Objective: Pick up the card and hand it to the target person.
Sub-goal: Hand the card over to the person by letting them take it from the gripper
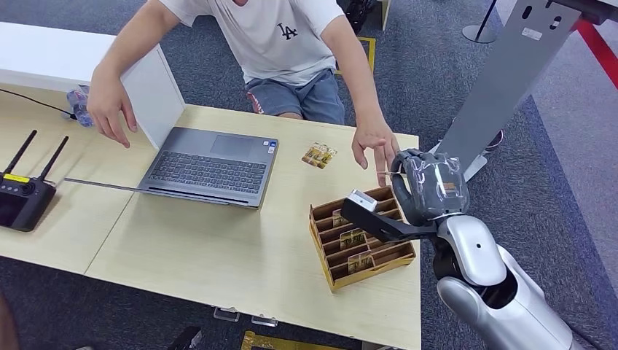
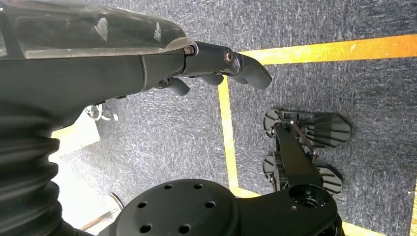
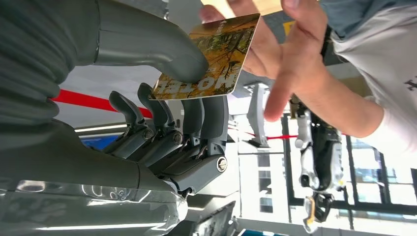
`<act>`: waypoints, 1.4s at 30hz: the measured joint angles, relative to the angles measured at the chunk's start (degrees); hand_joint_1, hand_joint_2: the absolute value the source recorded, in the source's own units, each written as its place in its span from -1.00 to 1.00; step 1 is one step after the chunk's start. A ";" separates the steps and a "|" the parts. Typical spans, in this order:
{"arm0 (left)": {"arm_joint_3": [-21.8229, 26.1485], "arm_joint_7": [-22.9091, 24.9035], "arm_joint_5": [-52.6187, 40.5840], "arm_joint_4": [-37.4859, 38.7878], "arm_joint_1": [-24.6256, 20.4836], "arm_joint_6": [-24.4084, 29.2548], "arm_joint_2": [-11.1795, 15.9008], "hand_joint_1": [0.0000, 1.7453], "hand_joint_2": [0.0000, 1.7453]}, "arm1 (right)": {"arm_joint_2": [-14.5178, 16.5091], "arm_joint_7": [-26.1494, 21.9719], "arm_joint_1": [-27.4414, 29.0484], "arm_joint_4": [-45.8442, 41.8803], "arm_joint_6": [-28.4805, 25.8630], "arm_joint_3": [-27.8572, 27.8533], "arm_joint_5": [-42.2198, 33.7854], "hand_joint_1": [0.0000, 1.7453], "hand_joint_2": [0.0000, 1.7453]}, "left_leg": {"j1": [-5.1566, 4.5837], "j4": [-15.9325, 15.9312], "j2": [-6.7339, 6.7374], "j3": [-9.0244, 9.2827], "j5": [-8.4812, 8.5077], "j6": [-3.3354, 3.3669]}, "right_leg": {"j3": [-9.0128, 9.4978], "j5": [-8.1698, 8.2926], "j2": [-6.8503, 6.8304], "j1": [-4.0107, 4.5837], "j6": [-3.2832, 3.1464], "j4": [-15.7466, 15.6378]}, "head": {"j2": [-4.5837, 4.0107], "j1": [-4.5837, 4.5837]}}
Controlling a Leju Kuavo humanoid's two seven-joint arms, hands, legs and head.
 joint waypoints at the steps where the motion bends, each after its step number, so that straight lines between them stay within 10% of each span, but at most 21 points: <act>1: 0.00 0.00 0.00 0.01 0.00 -0.01 0.00 -1.00 1.00 | 0.00 -0.55 0.15 -0.36 -0.18 -0.07 0.21 0.78 1.00 | 0.00 0.00 0.00 0.00 0.00 0.00 | 0.00 0.00 0.00 0.00 0.00 0.00 | 0.00 0.00; 16: 0.00 -0.04 -0.26 0.01 -0.02 -0.07 -0.02 -1.00 1.00 | 0.31 -5.26 2.11 -1.02 -5.55 -1.15 1.49 0.66 1.00 | 0.00 0.00 0.00 -0.01 0.00 0.00 | 0.01 0.00 0.00 0.00 0.00 0.00 | 0.00 0.01; 19: 0.00 -0.09 -0.50 0.01 -0.02 0.01 -0.02 -1.00 1.00 | 0.31 -5.28 2.31 -1.02 -5.52 -1.26 1.47 0.20 1.00 | 0.00 0.00 0.00 -0.01 0.00 0.00 | 0.00 0.00 0.00 0.00 0.00 0.00 | 0.00 0.01; 22: 0.00 -0.20 -0.66 0.01 -0.03 0.14 -0.02 -1.00 1.00 | 0.32 -5.35 2.46 -1.02 -5.52 -1.29 1.42 -0.70 1.00 | 0.00 0.00 0.00 -0.01 0.00 0.00 | 0.00 0.00 0.00 0.00 0.00 0.00 | 0.00 0.01; 26: 0.01 -0.53 -0.50 0.01 -0.03 0.26 -0.02 -1.00 -1.00 | 0.33 -5.62 2.71 -1.02 -5.52 -1.30 1.32 -1.00 1.00 | 0.00 0.00 0.00 -0.01 0.00 0.00 | 0.00 0.00 0.00 0.00 0.00 0.00 | 0.00 0.02; 37: 0.02 -0.15 -0.11 -0.01 -0.02 0.57 -0.02 -1.00 -1.00 | 0.56 -6.08 3.92 -1.05 -6.88 -1.88 -0.70 -1.00 1.00 | 0.00 0.00 0.00 -0.01 0.00 0.00 | 0.01 0.00 0.00 0.00 0.00 0.00 | 0.00 0.01; 42: 0.02 0.37 0.20 -0.01 -0.02 0.89 -0.02 -1.00 -1.00 | 0.57 -8.95 6.26 -1.46 -7.43 -3.48 -14.27 -1.00 1.00 | 0.00 0.00 0.00 -0.01 0.00 0.00 | 0.00 0.00 -0.01 0.00 0.00 -0.01 | 0.00 0.02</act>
